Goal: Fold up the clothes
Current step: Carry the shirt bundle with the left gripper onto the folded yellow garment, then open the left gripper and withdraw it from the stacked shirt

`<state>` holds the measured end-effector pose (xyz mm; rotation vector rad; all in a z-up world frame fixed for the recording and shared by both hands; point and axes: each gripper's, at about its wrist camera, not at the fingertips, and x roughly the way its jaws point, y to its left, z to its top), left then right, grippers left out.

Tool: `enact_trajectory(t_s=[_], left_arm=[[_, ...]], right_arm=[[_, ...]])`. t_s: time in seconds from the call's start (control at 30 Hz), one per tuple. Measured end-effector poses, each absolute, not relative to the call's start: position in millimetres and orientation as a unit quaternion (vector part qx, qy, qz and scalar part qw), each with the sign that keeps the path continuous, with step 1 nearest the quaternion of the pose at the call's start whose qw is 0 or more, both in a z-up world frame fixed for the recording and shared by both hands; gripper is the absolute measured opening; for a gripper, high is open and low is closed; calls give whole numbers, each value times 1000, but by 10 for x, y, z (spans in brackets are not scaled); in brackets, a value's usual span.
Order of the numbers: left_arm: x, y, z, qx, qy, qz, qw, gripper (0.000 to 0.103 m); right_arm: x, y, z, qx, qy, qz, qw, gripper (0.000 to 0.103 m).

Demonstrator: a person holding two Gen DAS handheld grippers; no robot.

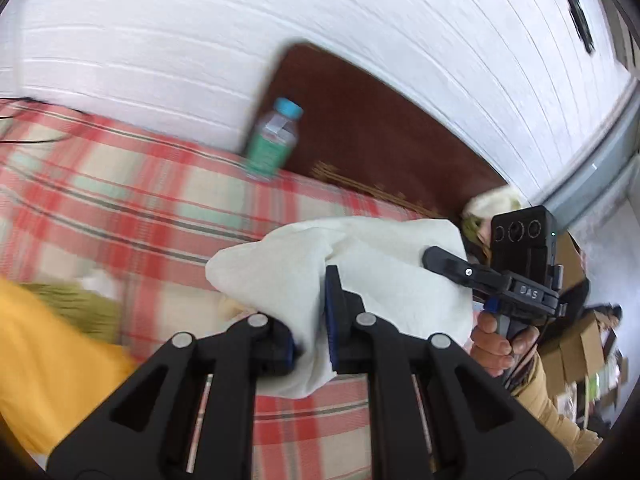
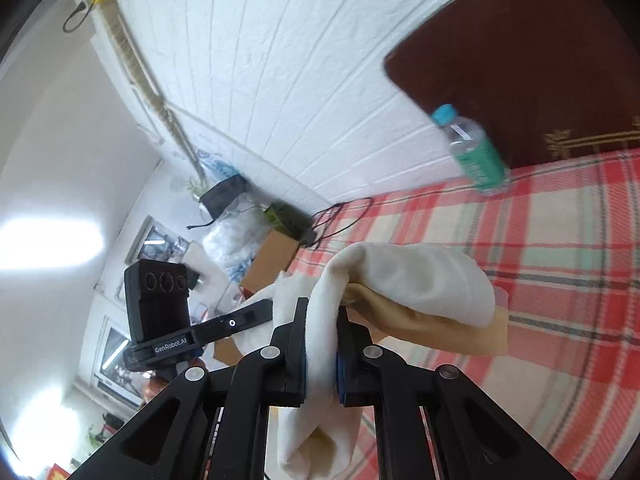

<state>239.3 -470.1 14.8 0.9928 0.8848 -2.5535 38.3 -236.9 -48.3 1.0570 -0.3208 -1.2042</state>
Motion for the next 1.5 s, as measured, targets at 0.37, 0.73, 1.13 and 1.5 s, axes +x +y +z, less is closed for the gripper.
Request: enact_trajectory(t_s=[0.37,0.73,1.13,1.5], left_arm=[[4204,-6004,19,286,345,-856,257,14],[5039,-6022,-1145,292,422,-822,246,14],[5007,-6123,-976,293,393,-828,271,16],[5089,-5370,-723,245,262,-859,365,93]], right_arm=[[2075,-4017,-452,486,-60,-447,748,10],[2804,-4140,-1548,556,55,-428,710,36],[2874,-4169,-1471,574,46,-408,709,16],[2976,-3550,-1056,390,179,-503,751,46]])
